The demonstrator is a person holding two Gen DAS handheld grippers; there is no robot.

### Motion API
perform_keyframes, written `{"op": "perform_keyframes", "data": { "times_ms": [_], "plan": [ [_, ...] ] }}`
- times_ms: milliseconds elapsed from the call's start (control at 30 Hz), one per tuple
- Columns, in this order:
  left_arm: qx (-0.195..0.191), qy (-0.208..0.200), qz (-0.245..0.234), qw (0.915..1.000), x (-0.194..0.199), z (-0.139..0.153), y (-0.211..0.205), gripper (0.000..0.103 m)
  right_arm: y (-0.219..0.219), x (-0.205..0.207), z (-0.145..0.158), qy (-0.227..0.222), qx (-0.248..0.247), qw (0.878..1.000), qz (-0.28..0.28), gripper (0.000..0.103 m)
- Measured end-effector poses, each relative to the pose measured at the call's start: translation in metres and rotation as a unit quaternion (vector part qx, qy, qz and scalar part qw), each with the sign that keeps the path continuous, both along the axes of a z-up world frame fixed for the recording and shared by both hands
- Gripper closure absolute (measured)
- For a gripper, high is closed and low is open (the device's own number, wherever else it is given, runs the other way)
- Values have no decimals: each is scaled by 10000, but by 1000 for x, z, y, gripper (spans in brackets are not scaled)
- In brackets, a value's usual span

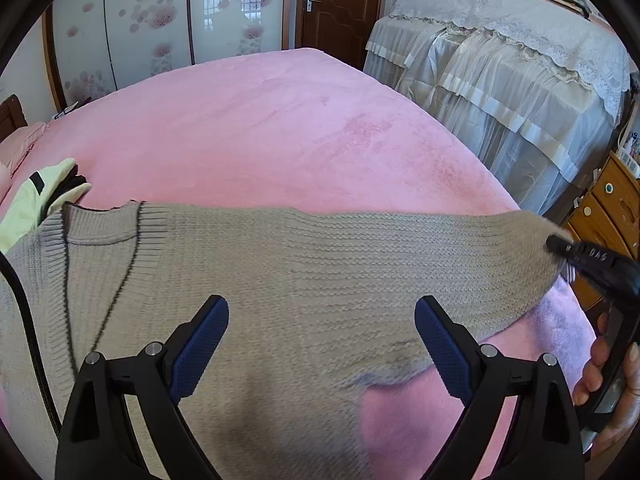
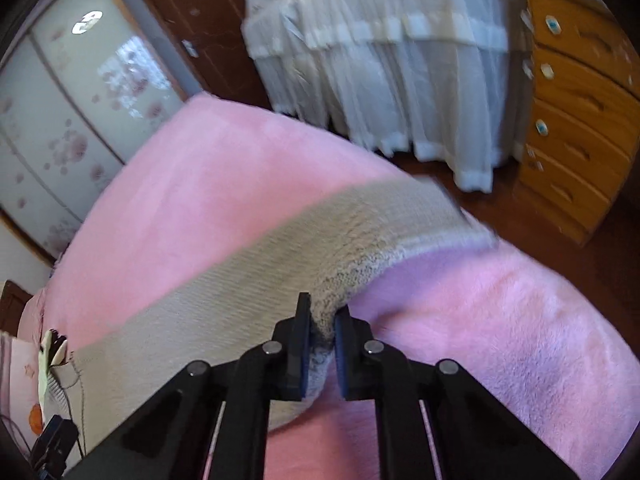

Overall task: Fold large clothes
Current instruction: 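Fold the held sleeve across the cardigan body with the right gripper, release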

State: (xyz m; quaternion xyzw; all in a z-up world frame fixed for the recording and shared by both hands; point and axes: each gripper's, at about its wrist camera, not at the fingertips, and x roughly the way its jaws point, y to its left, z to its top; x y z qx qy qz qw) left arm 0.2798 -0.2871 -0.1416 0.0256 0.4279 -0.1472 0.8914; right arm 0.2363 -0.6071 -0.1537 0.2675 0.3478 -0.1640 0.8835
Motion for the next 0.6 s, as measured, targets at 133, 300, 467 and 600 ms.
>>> {"op": "perform_keyframes", "data": {
  "times_ms": [133, 300, 467, 600],
  "plan": [
    [-102, -55, 206, 9997, -1, 23, 48, 9, 80, 9, 58, -476, -860, 9897, 1038, 94],
    [-238, -59, 736, 9970, 2, 36, 132, 9, 205, 22, 80, -683, -1587, 9561, 2369, 93],
    [-267, 389, 1130, 9925, 8, 9, 198, 9, 295, 42, 13, 76, -1891, 9315, 3105, 90],
    [-523, 859, 1075, 9891, 13, -18, 218, 9, 319, 42, -42, 749, -1670, 9228, 3391, 64]
  ]
}}
